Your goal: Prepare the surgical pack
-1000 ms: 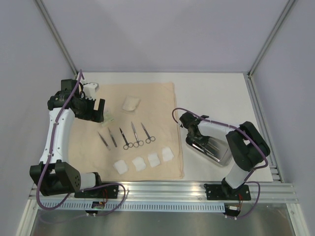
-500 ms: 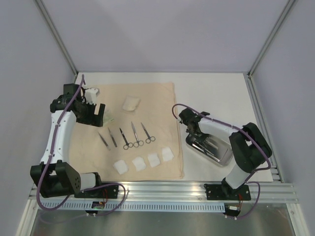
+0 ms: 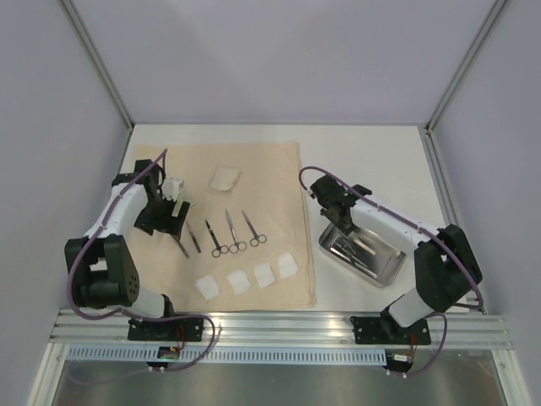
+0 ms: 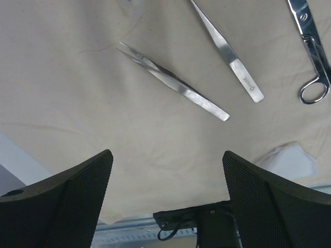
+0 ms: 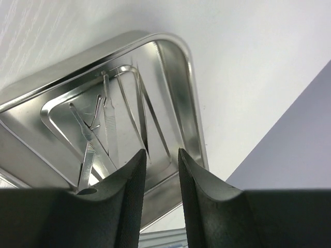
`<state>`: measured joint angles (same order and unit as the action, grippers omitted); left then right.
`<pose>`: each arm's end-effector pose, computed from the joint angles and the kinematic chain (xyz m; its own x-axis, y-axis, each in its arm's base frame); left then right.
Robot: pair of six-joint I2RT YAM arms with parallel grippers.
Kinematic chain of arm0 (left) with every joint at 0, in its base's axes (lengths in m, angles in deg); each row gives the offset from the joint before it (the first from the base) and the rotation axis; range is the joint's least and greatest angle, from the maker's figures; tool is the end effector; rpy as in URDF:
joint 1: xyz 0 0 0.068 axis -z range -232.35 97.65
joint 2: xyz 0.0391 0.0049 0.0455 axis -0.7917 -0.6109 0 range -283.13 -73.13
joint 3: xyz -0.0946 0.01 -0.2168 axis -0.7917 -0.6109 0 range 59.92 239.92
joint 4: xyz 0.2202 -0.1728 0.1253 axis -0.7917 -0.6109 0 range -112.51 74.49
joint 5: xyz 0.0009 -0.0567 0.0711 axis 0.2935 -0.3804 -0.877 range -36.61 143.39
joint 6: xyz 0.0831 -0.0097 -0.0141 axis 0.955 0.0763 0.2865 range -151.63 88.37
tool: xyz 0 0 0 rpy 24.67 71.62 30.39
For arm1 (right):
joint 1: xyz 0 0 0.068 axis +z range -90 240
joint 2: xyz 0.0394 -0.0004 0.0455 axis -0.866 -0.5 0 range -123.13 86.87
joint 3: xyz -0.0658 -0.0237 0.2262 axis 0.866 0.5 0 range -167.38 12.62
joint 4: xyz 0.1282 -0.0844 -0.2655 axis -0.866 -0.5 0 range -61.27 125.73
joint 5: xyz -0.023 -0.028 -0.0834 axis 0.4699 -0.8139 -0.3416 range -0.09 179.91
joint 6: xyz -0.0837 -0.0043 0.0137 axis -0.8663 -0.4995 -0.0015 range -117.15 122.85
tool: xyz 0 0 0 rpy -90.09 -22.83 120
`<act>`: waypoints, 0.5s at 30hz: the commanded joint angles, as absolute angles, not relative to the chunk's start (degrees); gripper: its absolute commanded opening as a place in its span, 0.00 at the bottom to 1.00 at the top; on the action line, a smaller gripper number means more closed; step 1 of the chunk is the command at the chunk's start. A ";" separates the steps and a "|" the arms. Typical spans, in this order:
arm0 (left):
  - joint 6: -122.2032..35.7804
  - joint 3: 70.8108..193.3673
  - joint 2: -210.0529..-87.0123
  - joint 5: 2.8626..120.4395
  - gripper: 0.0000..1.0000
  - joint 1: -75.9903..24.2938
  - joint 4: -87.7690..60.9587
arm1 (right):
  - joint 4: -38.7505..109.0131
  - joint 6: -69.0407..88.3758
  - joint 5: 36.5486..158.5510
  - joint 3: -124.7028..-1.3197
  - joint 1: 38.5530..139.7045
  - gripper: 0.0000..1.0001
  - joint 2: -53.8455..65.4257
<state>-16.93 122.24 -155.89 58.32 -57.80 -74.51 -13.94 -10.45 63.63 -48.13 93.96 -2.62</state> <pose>0.3132 0.0235 0.1464 -0.9666 0.1617 -0.1987 0.1719 0.9845 -0.0353 0.2937 0.1580 0.1137 -0.6924 -0.7151 -0.0957 -0.6026 0.6462 -0.4683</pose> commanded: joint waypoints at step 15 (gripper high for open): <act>-19.85 122.94 -169.89 50.75 0.85 -54.37 -62.88 | -13.49 -8.22 60.03 -48.55 95.68 0.33 -0.58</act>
<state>-18.16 120.80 -169.40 50.43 -54.46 -64.89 -13.75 -8.94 61.33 -48.81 95.16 -0.41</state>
